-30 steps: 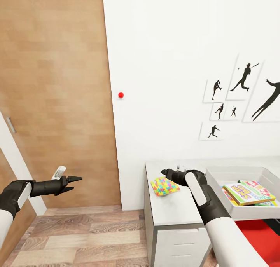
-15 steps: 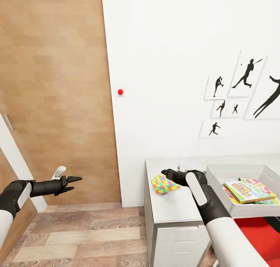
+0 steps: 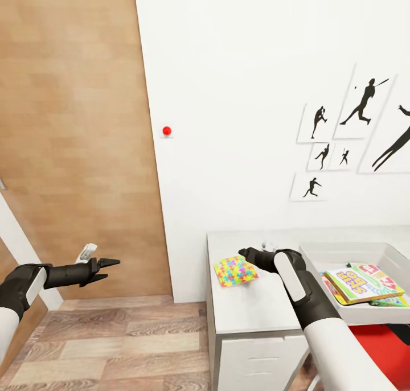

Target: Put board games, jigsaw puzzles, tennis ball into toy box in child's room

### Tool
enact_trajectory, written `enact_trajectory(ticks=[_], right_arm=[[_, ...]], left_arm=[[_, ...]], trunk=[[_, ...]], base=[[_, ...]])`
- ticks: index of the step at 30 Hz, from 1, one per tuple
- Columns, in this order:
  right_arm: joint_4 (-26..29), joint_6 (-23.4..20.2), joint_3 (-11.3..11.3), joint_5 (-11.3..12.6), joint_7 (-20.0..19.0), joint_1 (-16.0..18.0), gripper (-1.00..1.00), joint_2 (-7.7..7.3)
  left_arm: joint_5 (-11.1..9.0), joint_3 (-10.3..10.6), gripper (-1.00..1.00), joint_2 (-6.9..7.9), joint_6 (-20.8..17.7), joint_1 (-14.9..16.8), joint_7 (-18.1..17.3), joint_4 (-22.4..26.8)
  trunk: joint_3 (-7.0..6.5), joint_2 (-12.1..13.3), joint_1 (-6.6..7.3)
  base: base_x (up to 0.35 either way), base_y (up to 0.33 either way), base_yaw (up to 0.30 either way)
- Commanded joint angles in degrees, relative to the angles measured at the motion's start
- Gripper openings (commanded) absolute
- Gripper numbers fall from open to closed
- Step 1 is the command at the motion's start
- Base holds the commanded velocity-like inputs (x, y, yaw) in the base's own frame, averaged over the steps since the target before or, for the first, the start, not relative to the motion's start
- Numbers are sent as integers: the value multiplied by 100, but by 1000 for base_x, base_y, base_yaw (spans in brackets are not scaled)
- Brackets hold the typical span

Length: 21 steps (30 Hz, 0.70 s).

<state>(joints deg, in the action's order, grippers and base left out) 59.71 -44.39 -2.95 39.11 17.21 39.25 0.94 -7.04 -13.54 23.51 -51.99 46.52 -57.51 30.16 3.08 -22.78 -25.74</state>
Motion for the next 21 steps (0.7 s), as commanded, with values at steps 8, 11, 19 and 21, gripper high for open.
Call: enact_trajectory(ticks=[8,11,19,21], right_arm=[[5,-8,-4,68,77,4,100,-130],[5,-8,-4,69,79,4,100,-147],[5,23,-4,66,87,4,100,-188],[5,44,-4,64,88,4,100,-192]], left_arm=[[-8,-8,100,-19,-30,6,99,-1],[-8,-8,100,-25,-30,9,116,-1],[-4,-8,100,-30,6,8,394,-1],[-7,-8,100,-34,33,11,536,-1]], trunk=[[89,-14,-4],[117,-14,-4],[192,-14,-4],[211,-14,-4]], base=[[24,-29,0],[63,-64,0],[141,-153,0],[91,-101,0]])
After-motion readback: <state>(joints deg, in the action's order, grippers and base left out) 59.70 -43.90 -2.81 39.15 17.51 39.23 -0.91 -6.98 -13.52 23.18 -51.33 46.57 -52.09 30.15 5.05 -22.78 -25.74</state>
